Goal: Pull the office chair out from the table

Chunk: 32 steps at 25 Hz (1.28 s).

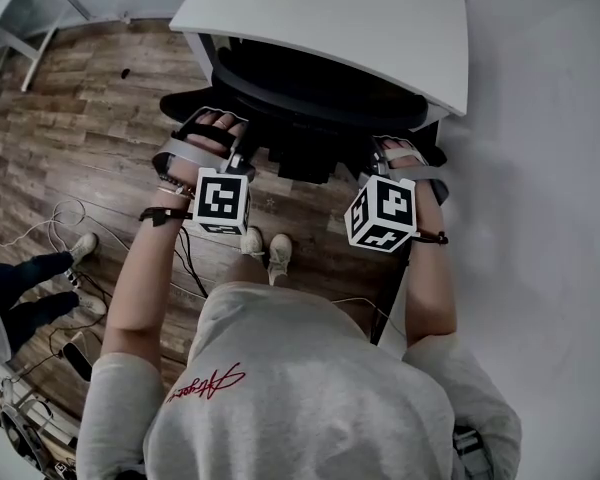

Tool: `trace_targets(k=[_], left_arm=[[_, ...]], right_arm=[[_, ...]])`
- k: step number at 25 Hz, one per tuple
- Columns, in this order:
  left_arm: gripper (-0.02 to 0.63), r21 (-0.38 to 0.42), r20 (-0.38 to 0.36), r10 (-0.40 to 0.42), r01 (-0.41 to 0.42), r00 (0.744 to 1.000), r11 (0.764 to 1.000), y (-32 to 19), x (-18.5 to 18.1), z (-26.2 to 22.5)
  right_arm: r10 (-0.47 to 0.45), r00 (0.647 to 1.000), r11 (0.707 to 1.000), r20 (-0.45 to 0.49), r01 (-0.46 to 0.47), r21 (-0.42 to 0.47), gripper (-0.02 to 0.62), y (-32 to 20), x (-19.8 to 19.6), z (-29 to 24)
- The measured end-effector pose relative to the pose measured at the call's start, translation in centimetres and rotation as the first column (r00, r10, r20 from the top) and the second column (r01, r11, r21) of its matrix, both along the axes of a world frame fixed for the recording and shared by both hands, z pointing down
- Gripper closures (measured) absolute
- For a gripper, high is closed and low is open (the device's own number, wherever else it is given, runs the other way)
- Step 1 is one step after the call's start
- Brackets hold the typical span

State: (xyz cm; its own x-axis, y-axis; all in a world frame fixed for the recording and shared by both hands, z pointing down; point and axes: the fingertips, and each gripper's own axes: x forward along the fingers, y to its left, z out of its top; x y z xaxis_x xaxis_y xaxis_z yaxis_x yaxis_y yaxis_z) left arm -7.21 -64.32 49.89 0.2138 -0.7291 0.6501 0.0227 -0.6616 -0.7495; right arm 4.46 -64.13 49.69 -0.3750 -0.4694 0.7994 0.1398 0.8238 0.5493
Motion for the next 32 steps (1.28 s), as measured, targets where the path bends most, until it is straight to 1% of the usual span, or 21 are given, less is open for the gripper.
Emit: trace_targets(k=[6, 16, 26, 32], left_arm=[[0.509, 0.002, 0.001, -0.003, 0.003, 1.0, 1.0, 0.3, -0.1, 0.4], [0.51, 0.015, 0.001, -0.002, 0.001, 1.0, 1.0, 1.1, 0.9, 0.4], [0.511, 0.028, 0.0, 0.02, -0.02, 1.0, 0.999, 2.3, 1.2, 0.3], [0.511, 0.043, 0.003, 0.021, -0.021, 1.0, 0.999, 1.9, 1.2, 0.7]], right_arm=[[0.003, 1.0, 1.0, 0.003, -0.003, -0.011, 0.495, 0.4, -0.1, 0.5], [0.015, 1.0, 1.0, 0.003, -0.015, -0.027, 0.497, 1.1, 0.8, 0.6], [0.034, 0.999, 0.999, 0.0, -0.034, -0.033, 0.496, 2.1, 1.0, 0.7], [0.036, 0.999, 0.998, -0.001, -0.036, -0.046, 0.495, 1.7, 1.1, 1.1]])
